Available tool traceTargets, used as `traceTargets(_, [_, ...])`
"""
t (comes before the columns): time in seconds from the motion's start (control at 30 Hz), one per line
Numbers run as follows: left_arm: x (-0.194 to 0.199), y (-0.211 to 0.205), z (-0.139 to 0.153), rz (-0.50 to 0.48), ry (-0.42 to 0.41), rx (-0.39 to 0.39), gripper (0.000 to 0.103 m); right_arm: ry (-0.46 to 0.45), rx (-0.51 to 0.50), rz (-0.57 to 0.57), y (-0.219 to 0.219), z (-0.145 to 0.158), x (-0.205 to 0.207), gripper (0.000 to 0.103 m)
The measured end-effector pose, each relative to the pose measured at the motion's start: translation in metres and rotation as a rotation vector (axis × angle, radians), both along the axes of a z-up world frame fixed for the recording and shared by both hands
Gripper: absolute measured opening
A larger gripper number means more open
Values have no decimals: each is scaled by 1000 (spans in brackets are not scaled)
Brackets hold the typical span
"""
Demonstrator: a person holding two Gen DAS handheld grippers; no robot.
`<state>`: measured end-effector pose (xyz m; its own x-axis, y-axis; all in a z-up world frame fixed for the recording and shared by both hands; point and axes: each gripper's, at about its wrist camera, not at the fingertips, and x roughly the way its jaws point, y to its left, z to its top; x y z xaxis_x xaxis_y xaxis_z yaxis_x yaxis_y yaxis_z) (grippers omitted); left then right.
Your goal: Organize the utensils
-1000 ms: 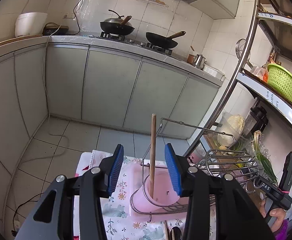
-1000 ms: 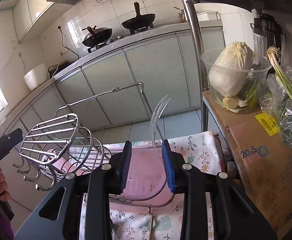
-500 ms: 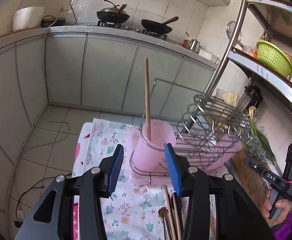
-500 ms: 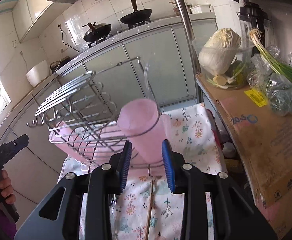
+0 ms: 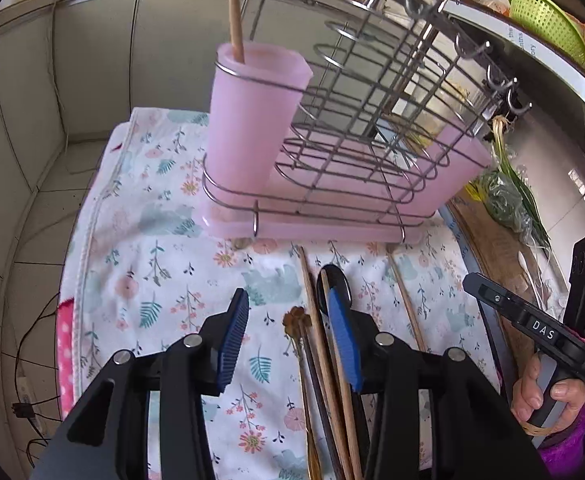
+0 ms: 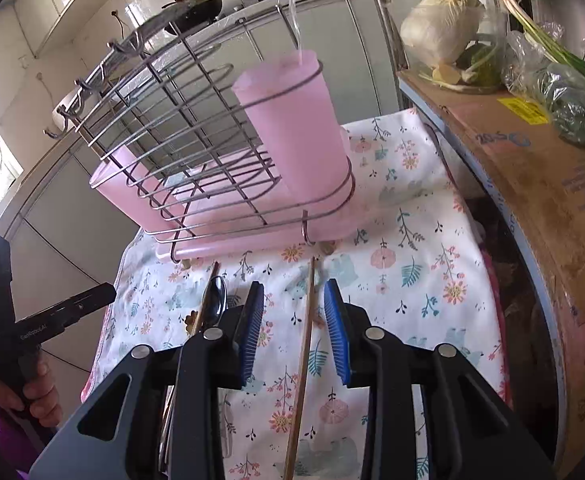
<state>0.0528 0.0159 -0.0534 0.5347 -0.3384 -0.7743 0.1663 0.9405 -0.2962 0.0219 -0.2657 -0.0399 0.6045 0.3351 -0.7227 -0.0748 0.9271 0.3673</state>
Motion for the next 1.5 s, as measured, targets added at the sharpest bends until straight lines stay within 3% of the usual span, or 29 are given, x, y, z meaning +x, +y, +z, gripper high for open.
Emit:
traceTargets(0.6, [59,-80,-46,-96,218,149,28,77,58,27,-9,-30,-9,31])
traceTargets(0.73, [67,-86,-58,-89,256,170,19,82,64,27,-10,-32,-8,30])
traceTargets(0.8, [70,-86,-63,-84,265,164,11,85,66,28,-10,-33,-7,30])
traceTargets(0.9, [71,-83,-64,-85,265,146,7,94,69,29,-11,-36,-5,30])
traceTargets(1.2, [69,-48,-48,-48,252,40,6,124,79,47,-6,-42,3,29])
traceTargets(1.27, [68,-38,-44,-38,245,12,6,137,86,55,-5,-43,7,22])
traceTargets(1.5, [52,-4,-28,-16,204,-66,5,181,57,74,11,-49,30,21])
